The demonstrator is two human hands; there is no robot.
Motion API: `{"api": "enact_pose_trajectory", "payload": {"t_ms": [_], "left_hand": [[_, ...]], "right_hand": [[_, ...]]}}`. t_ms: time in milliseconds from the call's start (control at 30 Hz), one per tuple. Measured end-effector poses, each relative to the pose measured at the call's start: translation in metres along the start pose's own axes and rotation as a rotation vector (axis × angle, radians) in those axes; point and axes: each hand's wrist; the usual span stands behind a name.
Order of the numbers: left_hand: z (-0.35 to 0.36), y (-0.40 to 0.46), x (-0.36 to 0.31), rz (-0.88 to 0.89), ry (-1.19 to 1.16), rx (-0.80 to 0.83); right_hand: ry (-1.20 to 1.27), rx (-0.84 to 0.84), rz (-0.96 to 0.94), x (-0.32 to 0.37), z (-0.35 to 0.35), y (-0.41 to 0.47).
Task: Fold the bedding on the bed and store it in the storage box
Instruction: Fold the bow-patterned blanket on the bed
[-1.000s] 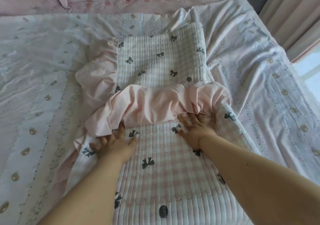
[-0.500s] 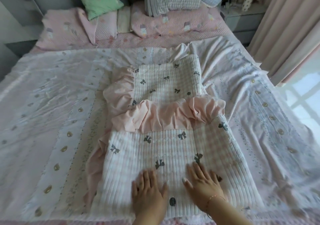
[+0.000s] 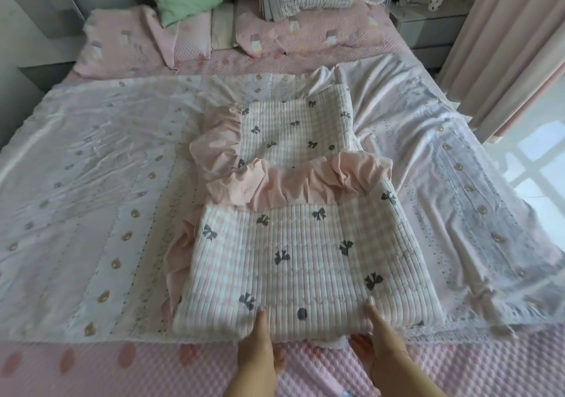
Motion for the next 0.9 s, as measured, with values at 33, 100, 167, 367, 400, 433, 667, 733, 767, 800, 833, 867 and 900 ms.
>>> {"api": "enact_pose_trajectory", "payload": {"t_ms": [33, 100, 167, 367, 400, 433, 667, 733, 767, 800, 833, 867, 900], "left_hand": [[0.004, 0.000, -0.002, -0.104, -0.114, 0.059], [0.010, 0.001, -0.011, -0.191, -0.247, 0.150], [0.015, 0.009, -0.017, -0.198, -0.377, 0.174], [0.027, 0.025, -0.029, -0.094, -0.525, 0.045], [0.026, 0.025, -0.031, -0.077, -0.532, 0.024], [0.024, 0.026, -0.032, -0.059, -0.544, 0.031], [0.010, 0.029, -0.036, -0.022, -0.534, 0.148], [0.007, 0.025, -0.037, 0.003, -0.504, 0.161], [0.005, 0.024, -0.038, 0.019, -0.491, 0.161], [0.003, 0.025, -0.038, 0.035, -0.486, 0.167], [0.000, 0.020, -0.039, 0.055, -0.485, 0.174], [-0.003, 0.015, -0.040, 0.070, -0.472, 0.188], [-0.006, 0.007, -0.040, 0.097, -0.472, 0.199]], "right_hand": [[0.072, 0.034, 0.019, 0.000, 0.003, 0.003], [0.151, 0.070, 0.009, 0.004, 0.009, 0.007], [0.183, 0.067, -0.004, 0.007, 0.013, 0.010], [0.236, 0.014, -0.050, 0.014, 0.026, 0.013], [0.234, 0.006, -0.045, 0.017, 0.029, 0.014], [0.223, 0.002, -0.035, 0.020, 0.031, 0.013], [0.119, 0.001, -0.105, 0.027, 0.029, 0.011], [0.097, -0.007, -0.142, 0.028, 0.026, 0.006], [0.095, -0.006, -0.161, 0.029, 0.025, 0.002], [0.100, 0.012, -0.179, 0.031, 0.024, -0.004], [0.104, 0.023, -0.203, 0.033, 0.023, -0.009], [0.112, 0.040, -0.229, 0.035, 0.022, -0.016], [0.108, 0.054, -0.259, 0.037, 0.019, -0.023]]}}
Point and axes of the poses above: each hand's wrist, its own y-axis towards the middle knuckle, its own z-axis out of the palm, x = y × z, and after that the axes turned 9 degrees about -z, right-handed
